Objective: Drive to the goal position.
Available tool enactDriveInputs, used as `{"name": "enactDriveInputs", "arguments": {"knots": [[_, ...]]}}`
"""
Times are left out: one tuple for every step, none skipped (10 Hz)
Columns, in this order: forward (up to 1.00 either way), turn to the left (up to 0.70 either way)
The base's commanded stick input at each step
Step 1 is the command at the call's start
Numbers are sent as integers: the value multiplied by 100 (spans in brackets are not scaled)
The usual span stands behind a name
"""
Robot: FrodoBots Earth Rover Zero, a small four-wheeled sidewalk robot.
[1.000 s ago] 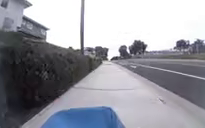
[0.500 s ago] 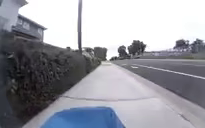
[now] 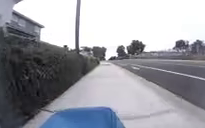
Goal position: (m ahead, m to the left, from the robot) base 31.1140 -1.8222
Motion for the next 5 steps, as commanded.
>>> {"name": "enactDriveInputs", "arguments": {"knots": [[100, 0], [100, 0], [100, 0], [100, 0], [100, 0]]}}
